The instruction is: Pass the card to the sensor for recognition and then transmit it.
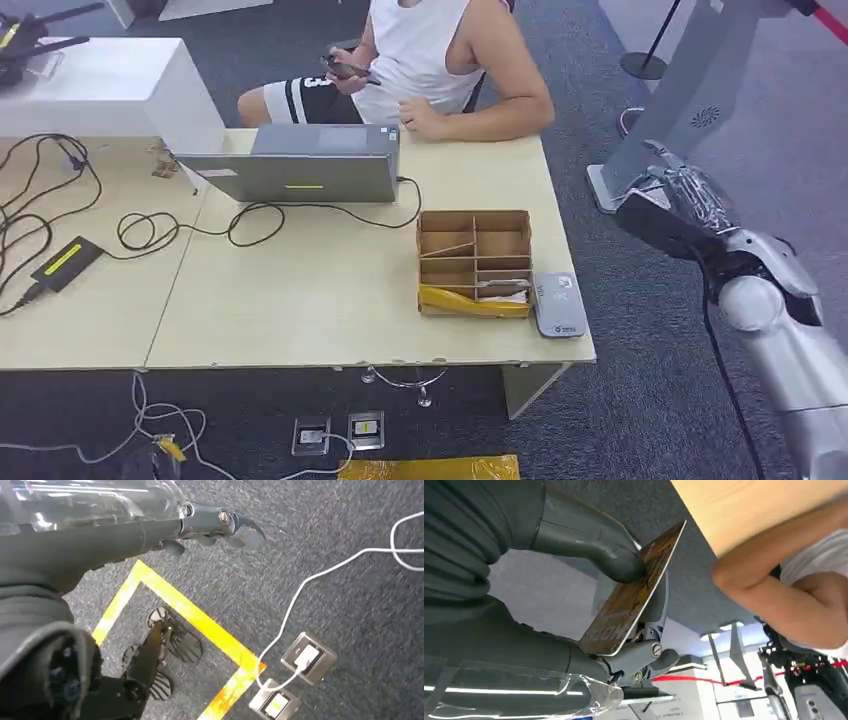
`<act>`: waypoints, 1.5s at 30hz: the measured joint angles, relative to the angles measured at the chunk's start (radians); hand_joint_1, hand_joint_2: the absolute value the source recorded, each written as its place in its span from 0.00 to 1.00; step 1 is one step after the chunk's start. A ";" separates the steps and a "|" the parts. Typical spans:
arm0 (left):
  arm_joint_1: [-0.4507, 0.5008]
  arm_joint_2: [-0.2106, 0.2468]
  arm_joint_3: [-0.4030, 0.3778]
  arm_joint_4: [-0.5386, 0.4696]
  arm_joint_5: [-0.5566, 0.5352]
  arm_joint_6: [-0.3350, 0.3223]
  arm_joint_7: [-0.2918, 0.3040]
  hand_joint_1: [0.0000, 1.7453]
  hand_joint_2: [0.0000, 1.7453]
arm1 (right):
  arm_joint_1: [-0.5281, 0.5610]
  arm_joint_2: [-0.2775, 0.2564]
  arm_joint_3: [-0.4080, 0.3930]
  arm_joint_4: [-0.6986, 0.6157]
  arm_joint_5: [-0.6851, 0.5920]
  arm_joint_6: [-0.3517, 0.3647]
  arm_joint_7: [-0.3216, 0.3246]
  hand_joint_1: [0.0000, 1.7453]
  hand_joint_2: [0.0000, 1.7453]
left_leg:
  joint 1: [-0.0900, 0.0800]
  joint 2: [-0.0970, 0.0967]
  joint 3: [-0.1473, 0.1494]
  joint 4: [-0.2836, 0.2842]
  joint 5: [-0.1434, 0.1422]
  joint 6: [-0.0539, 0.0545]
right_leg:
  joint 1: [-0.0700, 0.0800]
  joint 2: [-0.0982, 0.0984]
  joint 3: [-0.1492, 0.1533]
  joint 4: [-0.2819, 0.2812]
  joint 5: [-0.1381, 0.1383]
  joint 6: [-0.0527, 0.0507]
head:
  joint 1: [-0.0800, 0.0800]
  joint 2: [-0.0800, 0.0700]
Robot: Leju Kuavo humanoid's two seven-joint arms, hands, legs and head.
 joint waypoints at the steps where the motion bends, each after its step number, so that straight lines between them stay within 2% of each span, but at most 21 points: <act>1: -0.006 0.002 -0.001 0.012 0.009 0.000 -0.004 0.00 0.00 | 0.011 0.000 -0.004 -0.011 0.002 0.012 0.002 1.00 1.00 | 0.000 0.000 0.000 0.000 0.000 0.000 | 0.000 0.000 0.000 0.000 0.000 0.000 | 0.000 0.000; 11: -0.031 0.034 -0.010 0.086 0.098 -0.001 -0.027 0.00 0.00 | 0.146 0.006 -0.004 -0.102 0.019 0.100 0.027 1.00 1.00 | 0.000 0.000 0.000 0.000 0.000 0.000 | 0.000 0.000 0.000 0.000 -0.001 0.000 | 0.000 0.000; 20: -0.058 0.063 -0.046 0.144 0.136 -0.013 -0.035 0.00 0.00 | 0.227 0.037 0.015 -0.141 0.024 0.111 0.033 1.00 1.00 | 0.000 0.000 0.000 0.000 0.000 0.000 | 0.000 0.000 0.000 0.000 -0.001 0.000 | 0.000 0.000; 33: -0.082 0.071 -0.109 0.207 0.159 -0.022 -0.048 0.00 0.00 | 0.257 0.095 0.070 -0.140 0.079 0.071 0.025 1.00 1.00 | 0.000 0.000 0.000 0.000 0.000 0.000 | 0.000 0.000 0.000 0.000 -0.001 0.000 | 0.000 0.000; 40: -0.088 0.080 -0.142 0.225 0.169 -0.042 -0.048 0.00 0.00 | 0.244 0.124 0.085 -0.116 0.093 0.032 -0.010 1.00 1.00 | 0.000 0.000 0.000 0.000 0.000 0.000 | 0.000 0.000 0.000 0.000 -0.001 0.000 | 0.000 0.000; 45: -0.106 0.082 -0.163 0.261 0.183 -0.073 -0.079 0.00 0.00 | 0.227 0.145 0.088 -0.063 0.109 -0.010 -0.043 1.00 1.00 | 0.000 0.000 0.000 -0.001 0.000 0.000 | 0.000 0.000 0.000 0.000 -0.001 0.000 | 0.000 0.000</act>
